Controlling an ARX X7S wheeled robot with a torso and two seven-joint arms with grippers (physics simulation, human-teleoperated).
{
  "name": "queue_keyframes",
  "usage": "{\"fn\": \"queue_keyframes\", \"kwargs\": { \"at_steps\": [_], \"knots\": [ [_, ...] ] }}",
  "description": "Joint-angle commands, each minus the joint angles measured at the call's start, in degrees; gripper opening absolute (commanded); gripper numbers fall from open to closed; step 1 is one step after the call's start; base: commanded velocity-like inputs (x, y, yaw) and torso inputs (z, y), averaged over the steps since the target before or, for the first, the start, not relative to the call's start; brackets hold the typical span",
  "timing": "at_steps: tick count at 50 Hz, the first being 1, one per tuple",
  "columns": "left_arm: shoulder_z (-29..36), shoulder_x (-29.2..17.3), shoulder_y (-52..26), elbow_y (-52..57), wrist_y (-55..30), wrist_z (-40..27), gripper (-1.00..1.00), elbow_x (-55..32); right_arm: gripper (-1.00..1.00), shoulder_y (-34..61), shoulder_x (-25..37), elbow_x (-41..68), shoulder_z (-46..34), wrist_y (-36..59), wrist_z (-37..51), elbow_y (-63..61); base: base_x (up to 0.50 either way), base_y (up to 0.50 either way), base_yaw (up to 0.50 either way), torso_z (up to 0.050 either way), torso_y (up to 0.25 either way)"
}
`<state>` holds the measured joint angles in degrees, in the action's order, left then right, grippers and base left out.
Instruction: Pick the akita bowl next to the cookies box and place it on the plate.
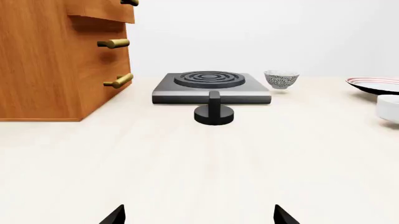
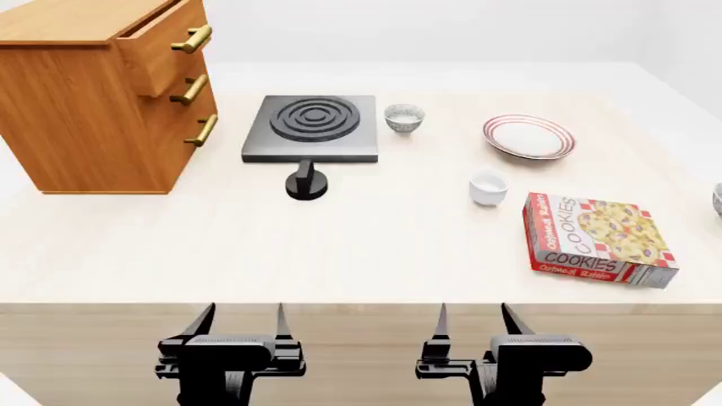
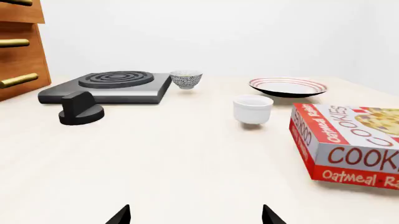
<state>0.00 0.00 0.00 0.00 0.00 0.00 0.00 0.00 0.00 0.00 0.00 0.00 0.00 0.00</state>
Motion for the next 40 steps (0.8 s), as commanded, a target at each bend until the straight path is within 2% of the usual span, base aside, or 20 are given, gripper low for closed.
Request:
{"fn": "queue_keyframes", "kwargs": {
  "at_steps": [1,15,21,25,30,35,37,40],
  "knots": [
    [1.13,-0.91,0.02,0.03,-0.05,-0.99,1.00,-0.88,1.00,-0.31,0.94,1.02,-1.37,0.56,0.69,-0.88,0.00,0.00,0.00,0.000,0.000],
    [3.51,-3.05,0.10,-0.05,0.18,-3.34,1.00,-3.14,1.00,-0.56,3.07,3.37,-3.85,0.87,2.83,-1.80,0.00,0.00,0.00,0.000,0.000],
    [1.45,-4.39,0.23,5.02,-2.13,-4.90,1.00,-5.13,1.00,-0.63,4.25,7.30,-2.17,5.58,3.33,-11.00,0.00,0.00,0.00,0.000,0.000],
    [-0.76,-5.92,1.16,14.22,-5.35,-6.17,1.00,-6.71,1.00,-0.38,5.74,11.39,0.47,10.99,4.24,-22.52,0.00,0.00,0.00,0.000,0.000],
    [-5.92,-8.64,2.82,30.65,-11.14,-8.68,1.00,-9.27,1.00,1.67,8.61,22.03,9.40,20.64,8.06,-40.21,0.00,0.00,0.00,0.000,0.000],
    [-11.70,-10.58,3.84,41.84,-15.38,-10.78,1.00,-12.94,1.00,3.65,11.88,29.62,17.54,26.16,11.92,-49.85,0.00,0.00,0.00,0.000,0.000],
    [-13.17,-10.33,5.29,42.67,-13.09,-11.00,1.00,-13.01,1.00,4.11,12.80,31.50,19.89,27.16,13.10,-52.06,0.00,0.00,0.00,0.000,0.000],
    [-15.62,-11.12,5.85,46.26,-14.00,-11.98,1.00,-13.92,1.00,4.43,14.10,33.95,23.15,28.08,14.44,-54.32,0.00,0.00,0.00,0.000,0.000]
  ]
}}
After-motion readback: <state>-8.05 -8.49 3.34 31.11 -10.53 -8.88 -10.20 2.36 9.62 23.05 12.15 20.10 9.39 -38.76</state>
